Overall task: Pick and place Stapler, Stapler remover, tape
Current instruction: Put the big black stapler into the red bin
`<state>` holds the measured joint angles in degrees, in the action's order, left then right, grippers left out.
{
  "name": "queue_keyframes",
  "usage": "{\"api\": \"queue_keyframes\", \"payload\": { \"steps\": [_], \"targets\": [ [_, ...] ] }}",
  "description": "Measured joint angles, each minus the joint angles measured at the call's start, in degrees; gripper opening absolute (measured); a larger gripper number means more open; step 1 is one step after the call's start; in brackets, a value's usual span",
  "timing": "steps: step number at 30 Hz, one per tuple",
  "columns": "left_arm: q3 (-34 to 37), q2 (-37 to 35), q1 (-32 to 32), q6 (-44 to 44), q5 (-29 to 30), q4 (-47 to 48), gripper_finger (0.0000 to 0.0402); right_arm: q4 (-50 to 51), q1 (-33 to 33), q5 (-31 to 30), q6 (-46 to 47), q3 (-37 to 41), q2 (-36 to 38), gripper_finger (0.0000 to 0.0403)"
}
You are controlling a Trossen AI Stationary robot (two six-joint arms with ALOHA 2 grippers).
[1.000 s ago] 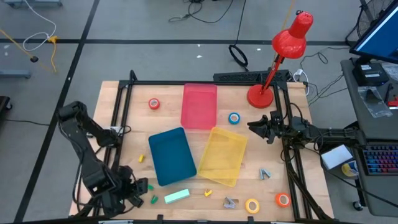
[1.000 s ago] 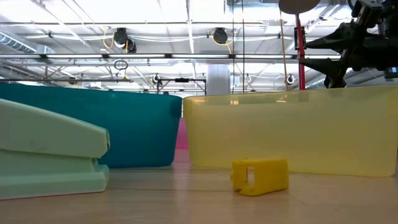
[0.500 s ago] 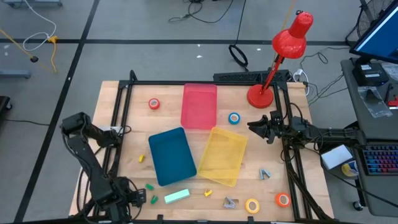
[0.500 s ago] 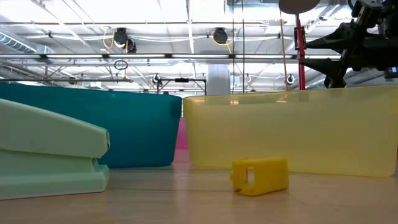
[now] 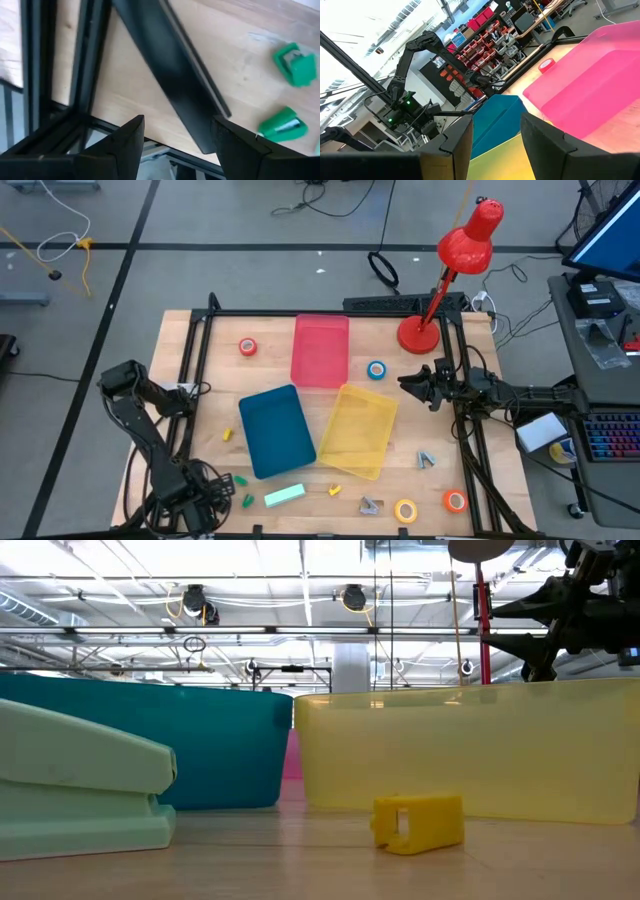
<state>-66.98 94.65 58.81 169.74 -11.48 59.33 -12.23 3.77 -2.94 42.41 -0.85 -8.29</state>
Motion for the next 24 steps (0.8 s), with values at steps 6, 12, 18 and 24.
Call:
{"api": "queue_keyframes", "payload": {
  "steps": [6, 12, 18, 24],
  "targets": [
    [0.0, 0.0, -0.6, 1.2, -0.7, 1.0, 0.0225, 0.0, 0.0, 0.0, 0.0, 0.0, 0.0, 0.0157],
    [0.0, 0.0, -2.4, 1.8, -0.6, 3.0, 0.0225, 0.0, 0.0, 0.0, 0.0, 0.0, 0.0, 0.0157],
    [0.0, 0.0, -3.0, 2.4, -1.4, 4.5, 0.0225, 0.0, 0.0, 0.0, 0.0, 0.0, 0.0, 0.0157],
    [0.1, -0.1, -2.9, 3.8, -3.7, 5.6, 0.0225, 0.0, 0.0, 0.0, 0.0, 0.0, 0.0, 0.0157]
  ]
}}
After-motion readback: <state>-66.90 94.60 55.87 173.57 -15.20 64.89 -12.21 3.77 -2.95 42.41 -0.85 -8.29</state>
